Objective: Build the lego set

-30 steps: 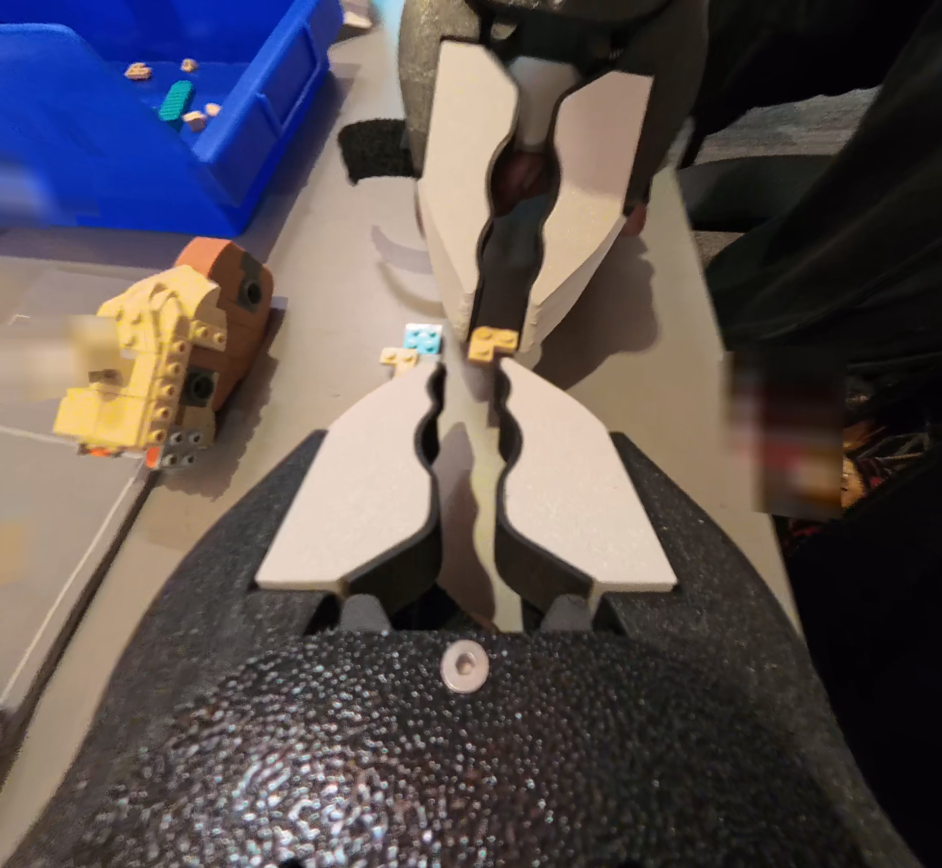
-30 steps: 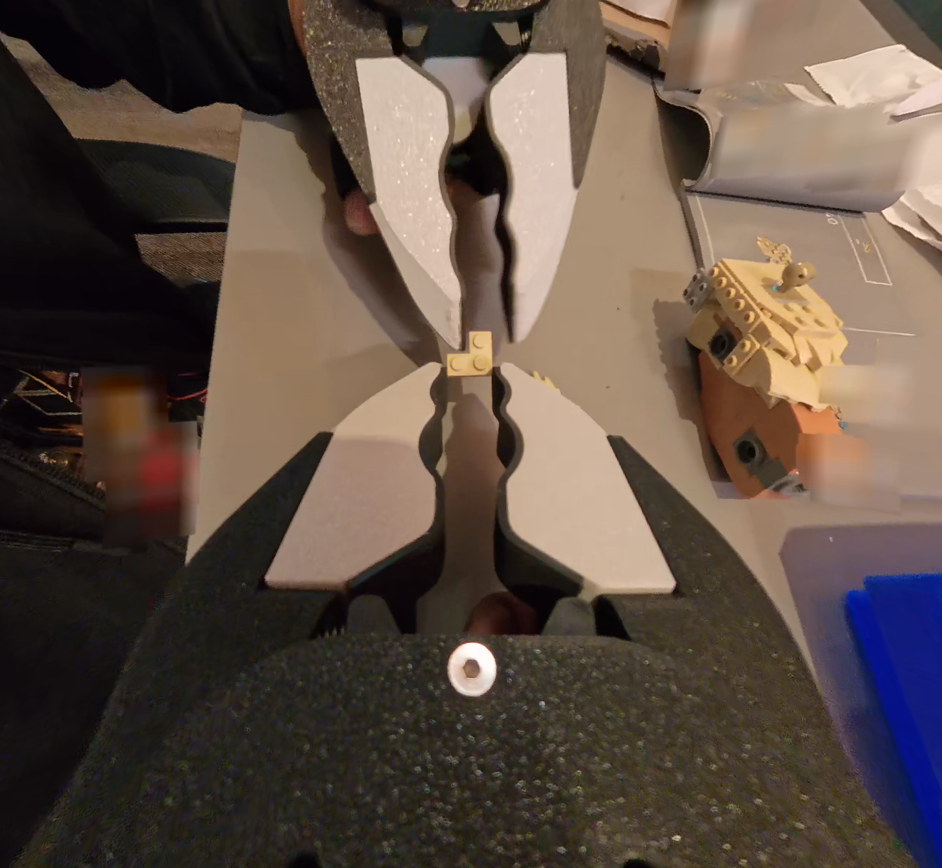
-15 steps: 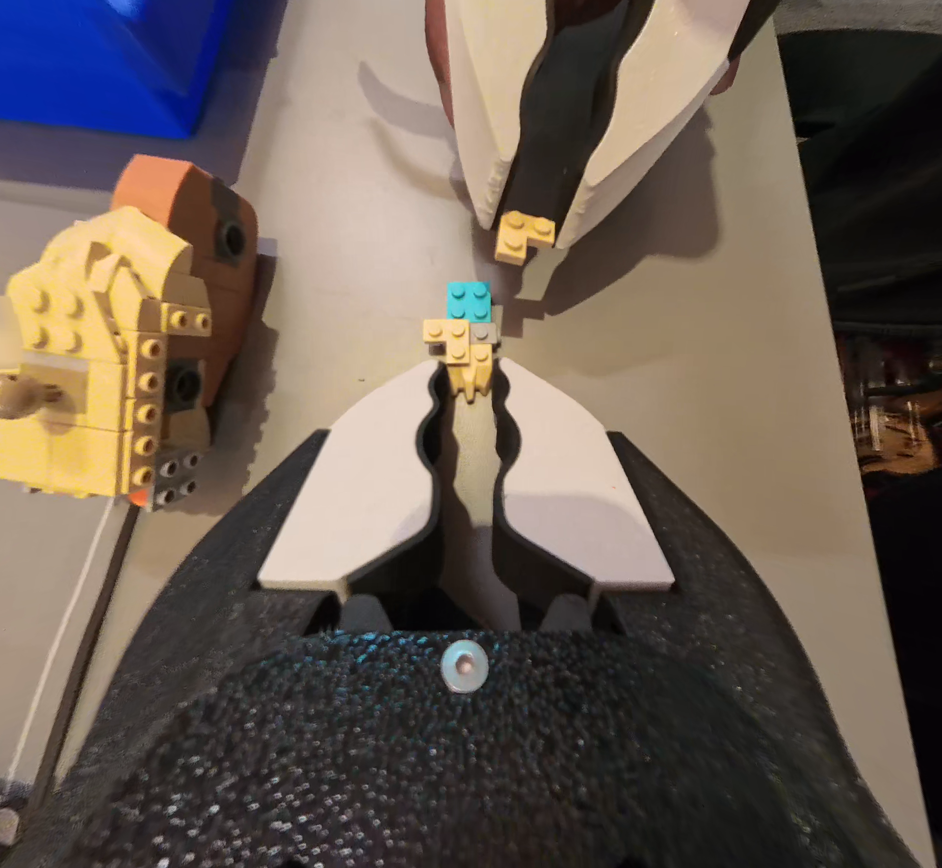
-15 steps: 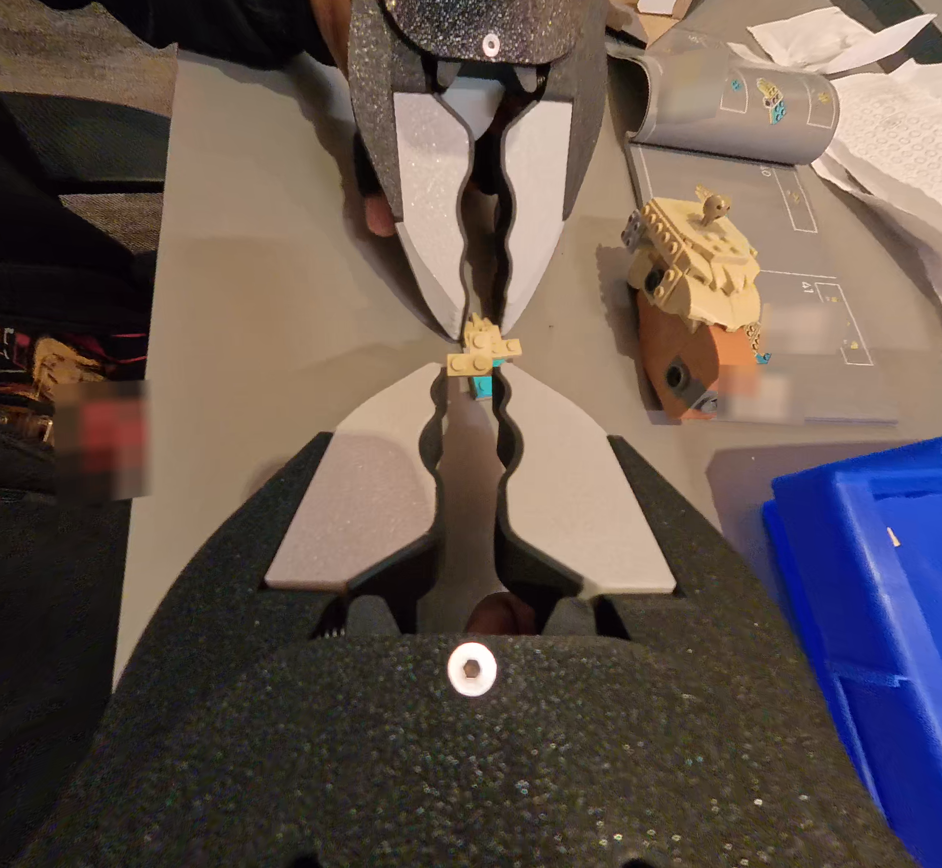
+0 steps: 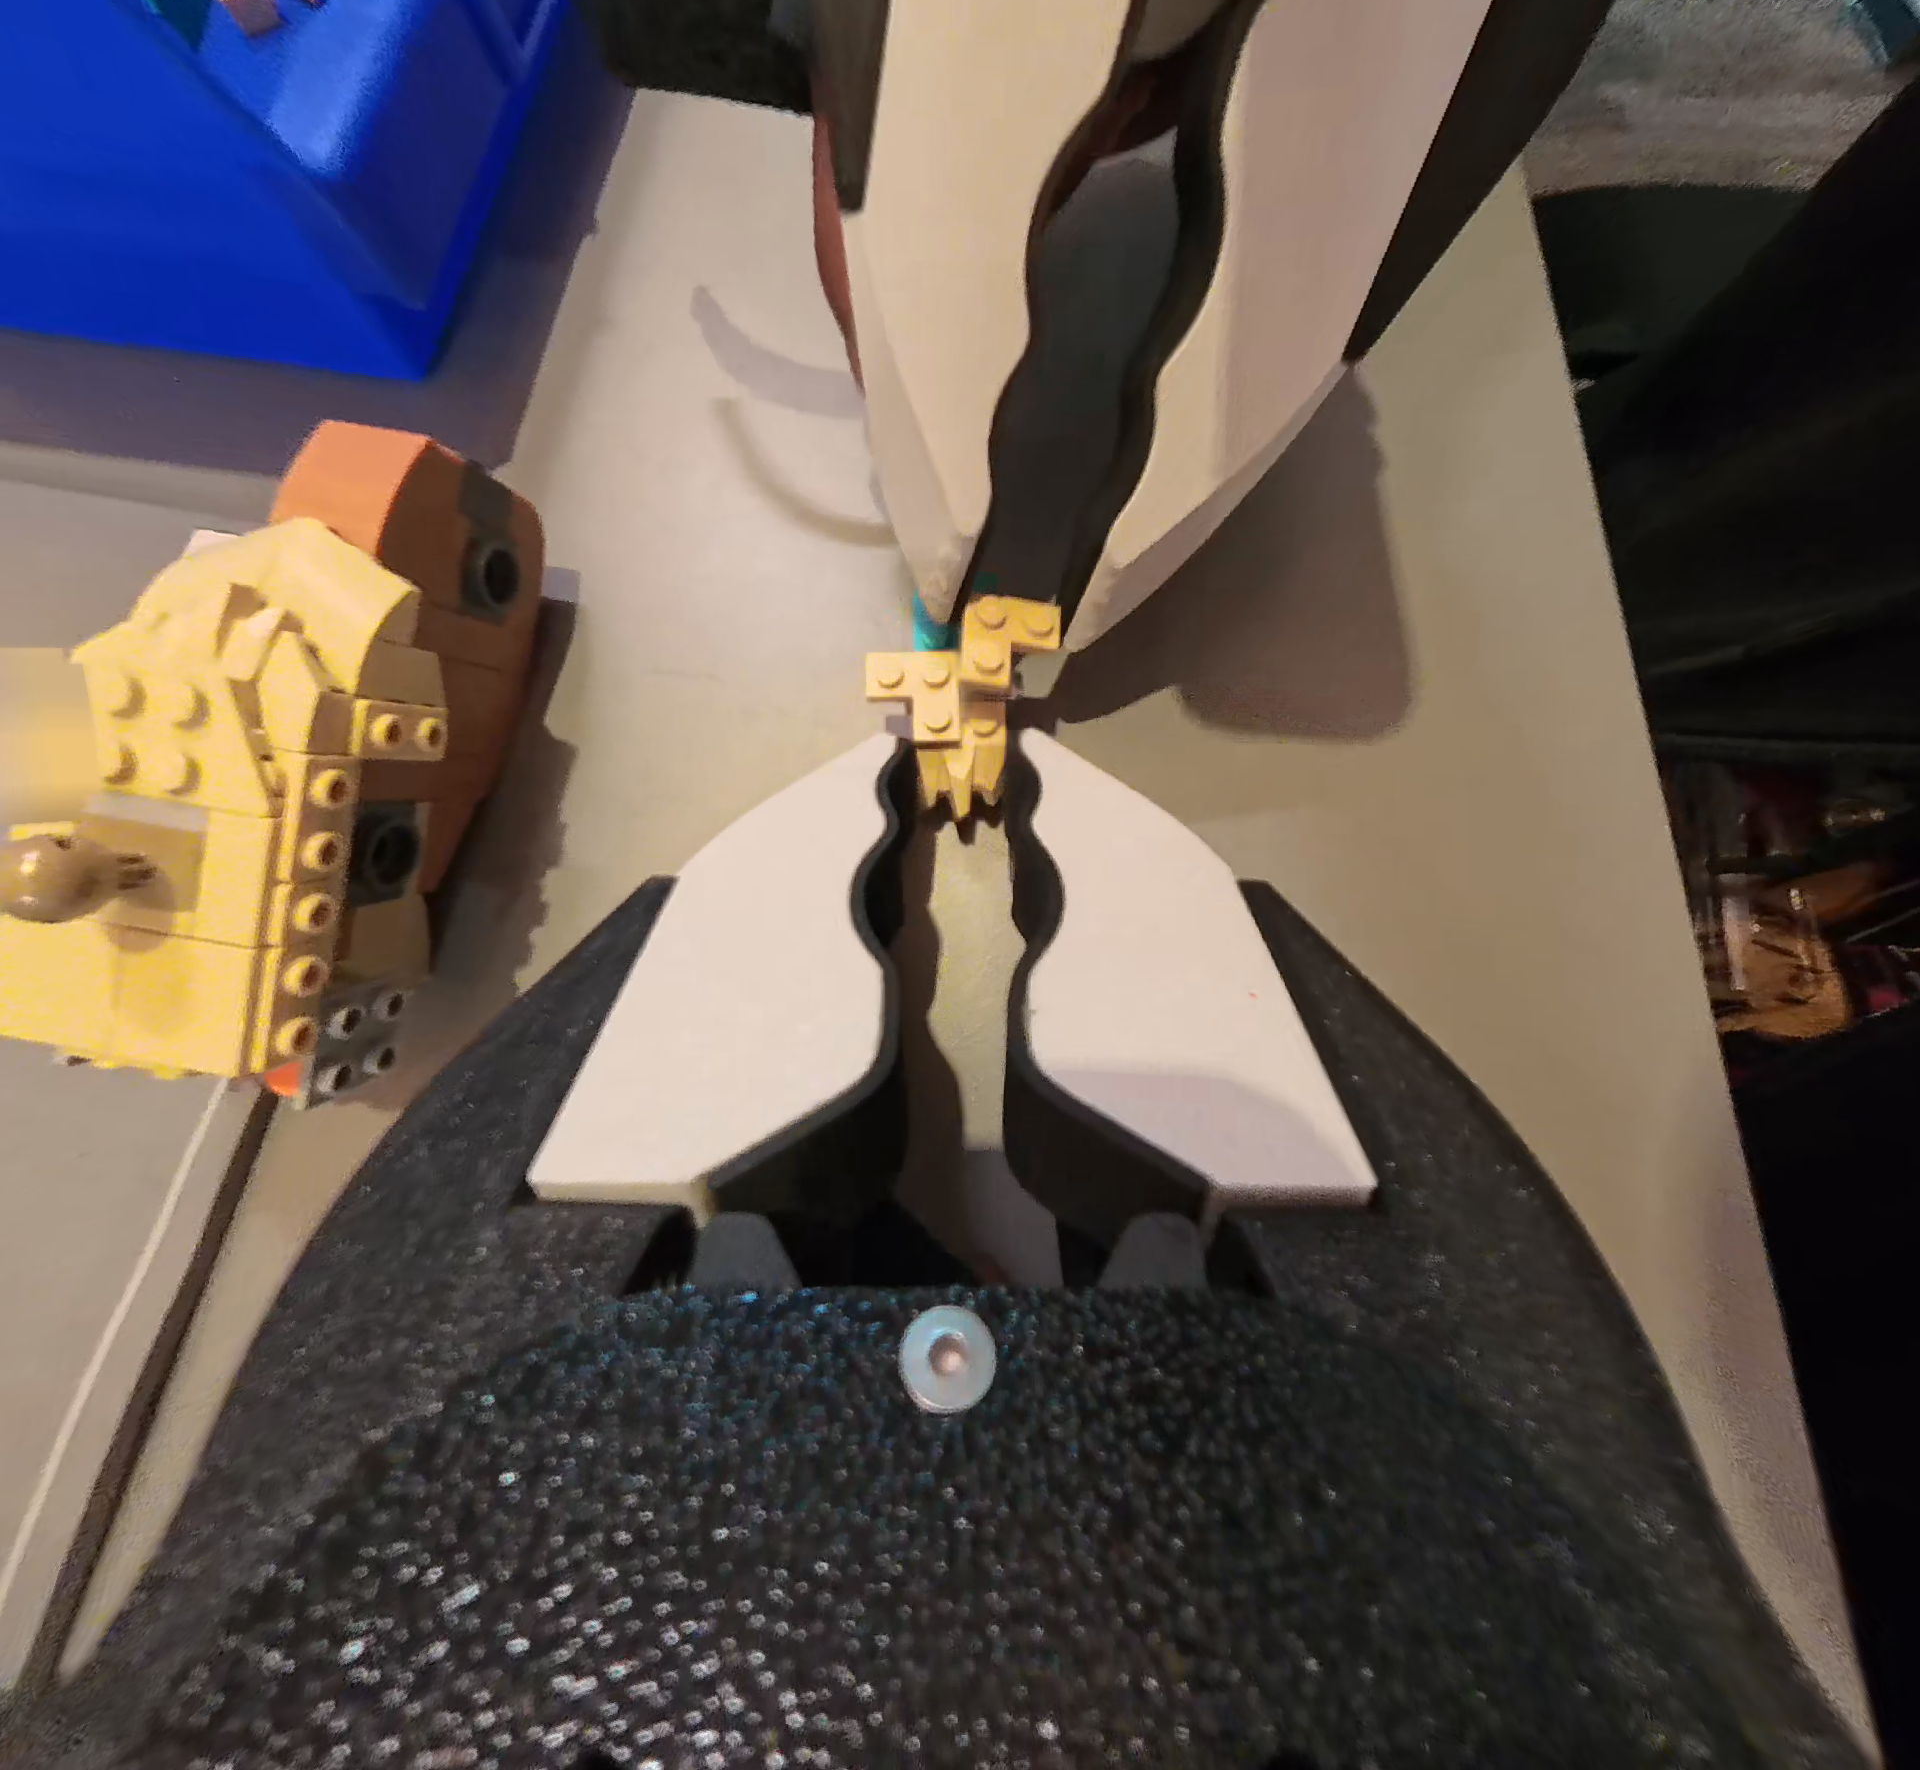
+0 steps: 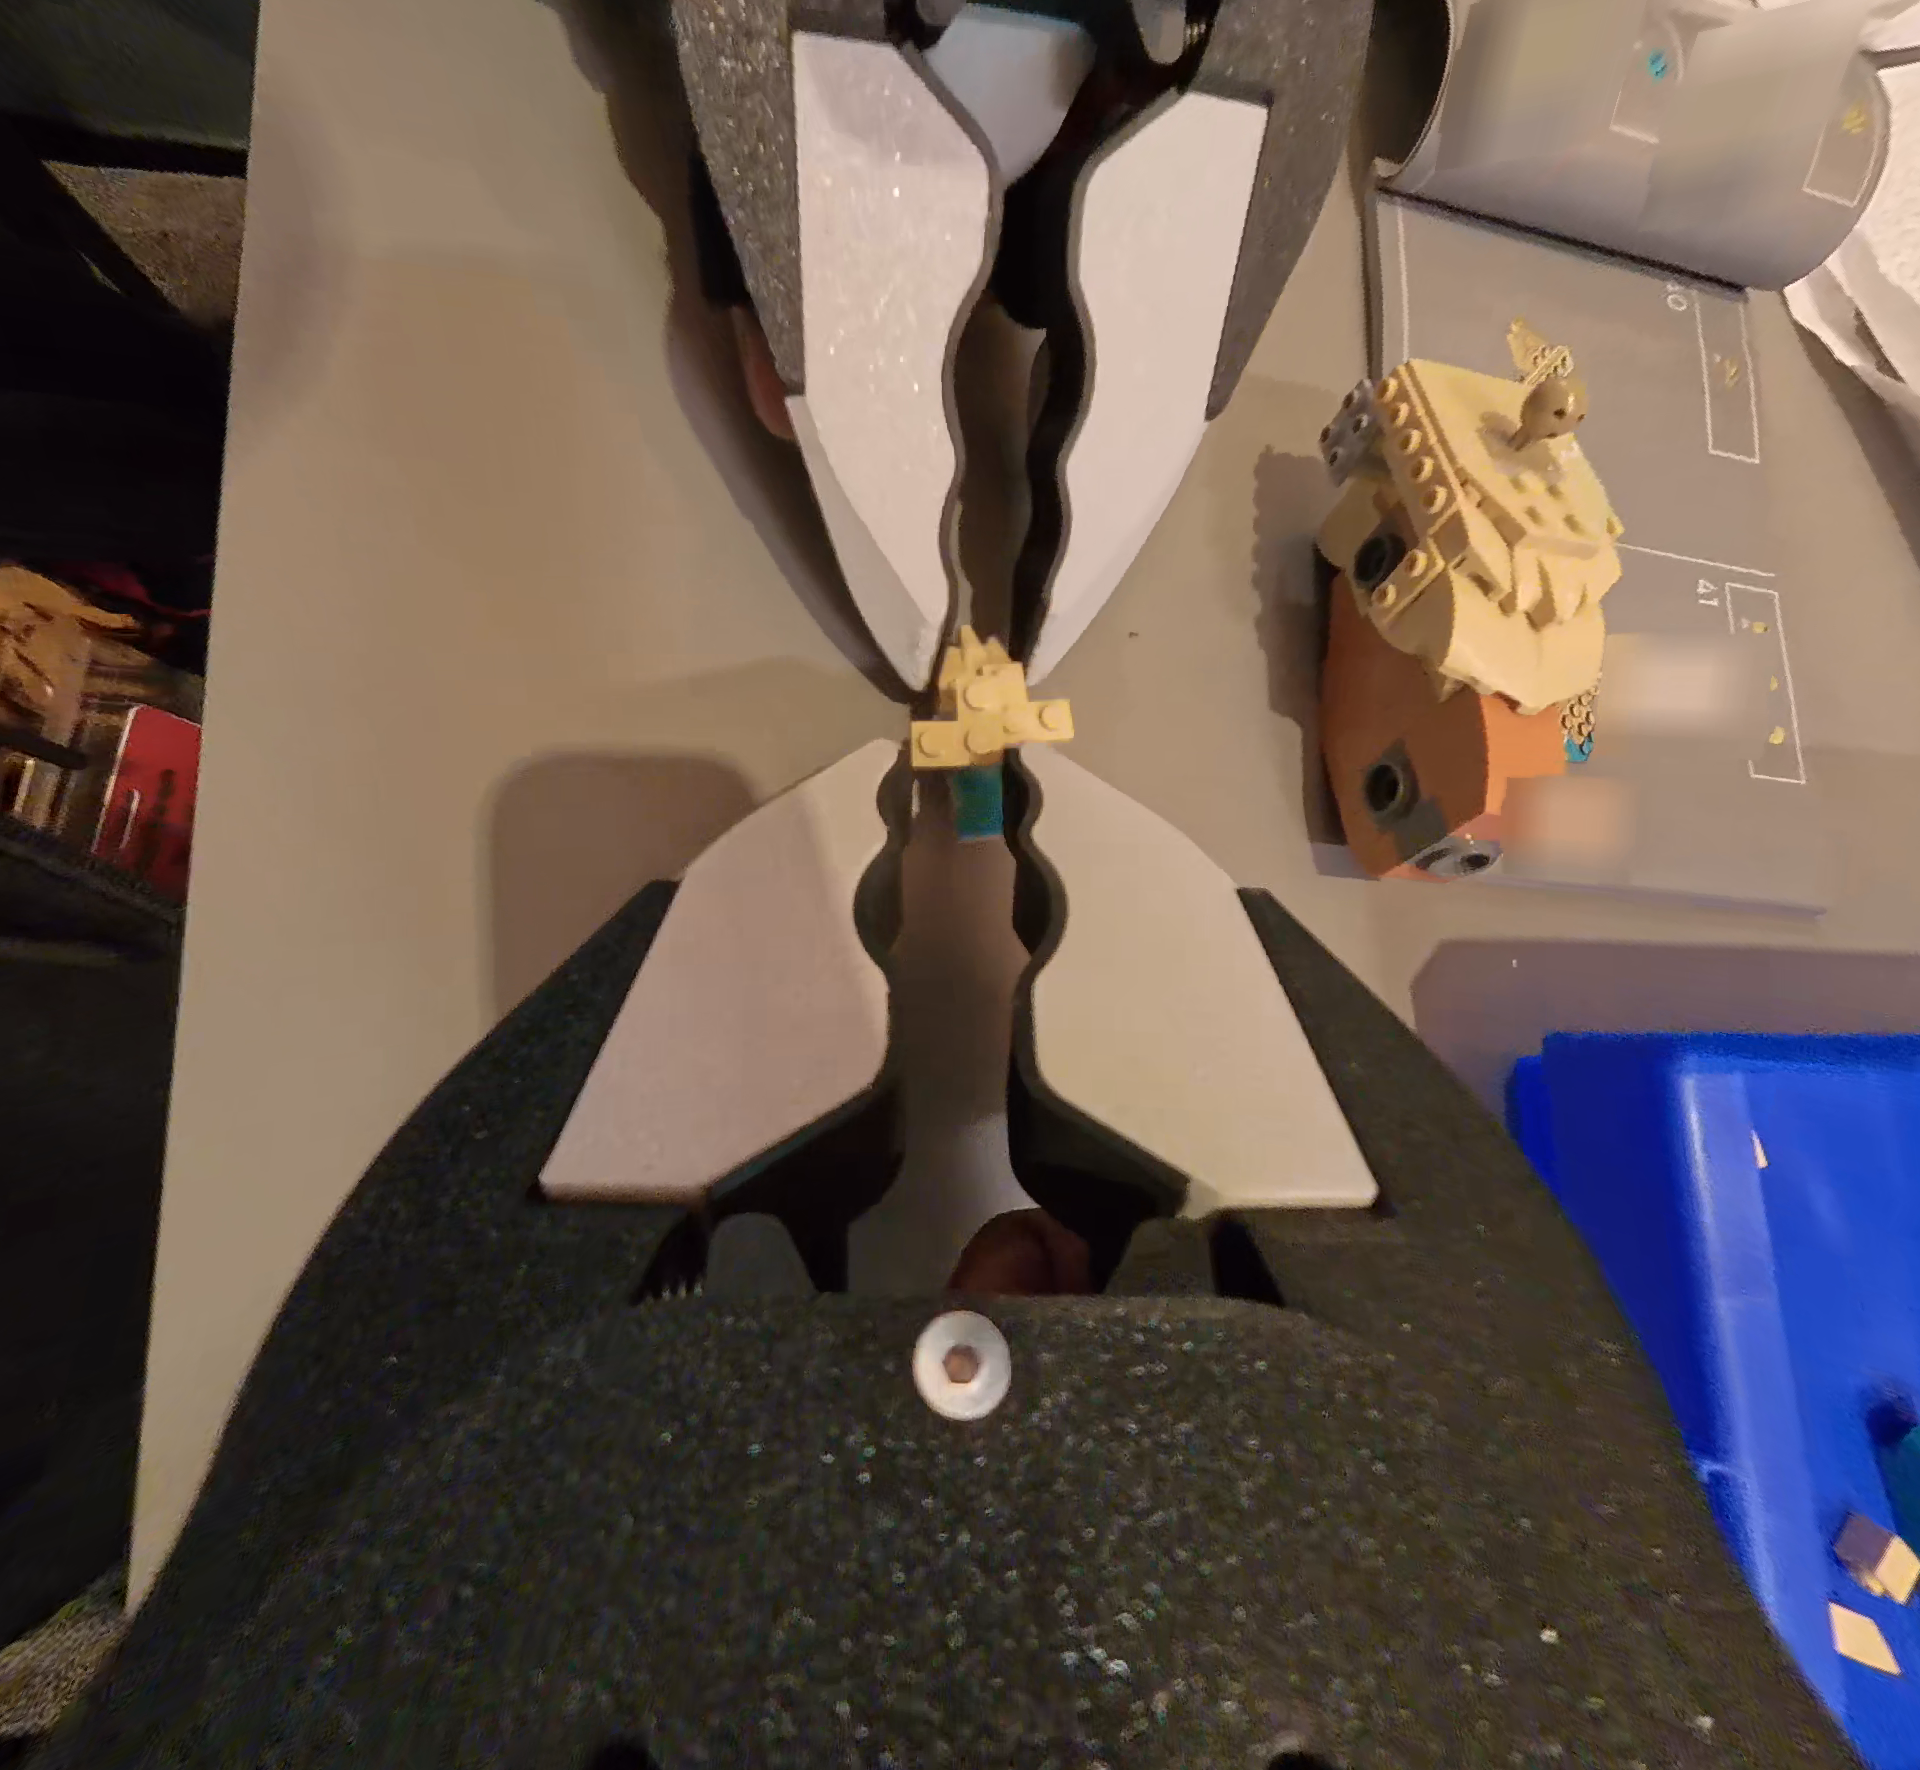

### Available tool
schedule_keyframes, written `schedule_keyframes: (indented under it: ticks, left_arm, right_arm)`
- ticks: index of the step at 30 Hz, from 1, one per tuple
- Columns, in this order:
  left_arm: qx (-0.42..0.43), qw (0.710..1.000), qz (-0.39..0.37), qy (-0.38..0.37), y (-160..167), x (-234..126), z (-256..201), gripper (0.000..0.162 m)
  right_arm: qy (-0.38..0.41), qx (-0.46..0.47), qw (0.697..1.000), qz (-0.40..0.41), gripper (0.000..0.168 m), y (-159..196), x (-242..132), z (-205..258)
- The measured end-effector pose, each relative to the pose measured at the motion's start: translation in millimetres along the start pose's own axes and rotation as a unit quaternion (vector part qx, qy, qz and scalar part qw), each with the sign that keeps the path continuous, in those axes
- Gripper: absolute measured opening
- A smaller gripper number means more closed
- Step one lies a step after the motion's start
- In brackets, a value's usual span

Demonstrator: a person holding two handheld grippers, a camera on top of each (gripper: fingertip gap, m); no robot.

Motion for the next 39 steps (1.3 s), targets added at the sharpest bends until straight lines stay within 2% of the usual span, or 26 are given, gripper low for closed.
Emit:
schedule_keyframes:
  ticks: [14, 39]
  left_arm:
    - [-0.010, 1.000, -0.009, 0.005, -2.3, -1.1, -1.6, 0.016]
    - [-0.027, 0.999, -0.020, 0.024, -4.1, -3.2, -3.1, 0.015]
  right_arm:
    - [0.017, -0.029, 0.998, 0.047, 0.016, -0.5, 3.9, -0.5]
    - [0.050, -0.029, 0.998, 0.023, 0.026, -2.6, 1.1, -7.4]
Point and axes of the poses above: each gripper's, where its closed fingertips meet, x out along the fingers, y out of its underside, z = x × y across the jaws, the point moved 1 cm from there along -x, back along the fingers
